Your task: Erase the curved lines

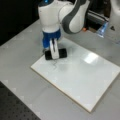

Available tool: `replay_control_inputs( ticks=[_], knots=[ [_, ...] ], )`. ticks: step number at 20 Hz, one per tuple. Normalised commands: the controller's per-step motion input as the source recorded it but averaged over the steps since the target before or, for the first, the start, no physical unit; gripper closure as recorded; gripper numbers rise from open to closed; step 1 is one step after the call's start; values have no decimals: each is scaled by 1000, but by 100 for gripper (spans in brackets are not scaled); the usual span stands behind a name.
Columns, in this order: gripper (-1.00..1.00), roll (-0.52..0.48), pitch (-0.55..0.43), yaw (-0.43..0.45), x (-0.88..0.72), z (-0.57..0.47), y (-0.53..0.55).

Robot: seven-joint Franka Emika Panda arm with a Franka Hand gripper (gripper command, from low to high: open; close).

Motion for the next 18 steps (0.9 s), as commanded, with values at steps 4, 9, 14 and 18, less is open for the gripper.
replay_control_inputs(
  ticks=[4, 9, 14, 18],
  knots=[
    [100, 87, -74, -132, 66, -247, 185],
    [100, 115, -49, -143, 95, -239, 130],
    [100, 138, -23, -106, 182, -247, 68],
    [100, 127, -18, -73, 283, -289, 1]
  ],
)
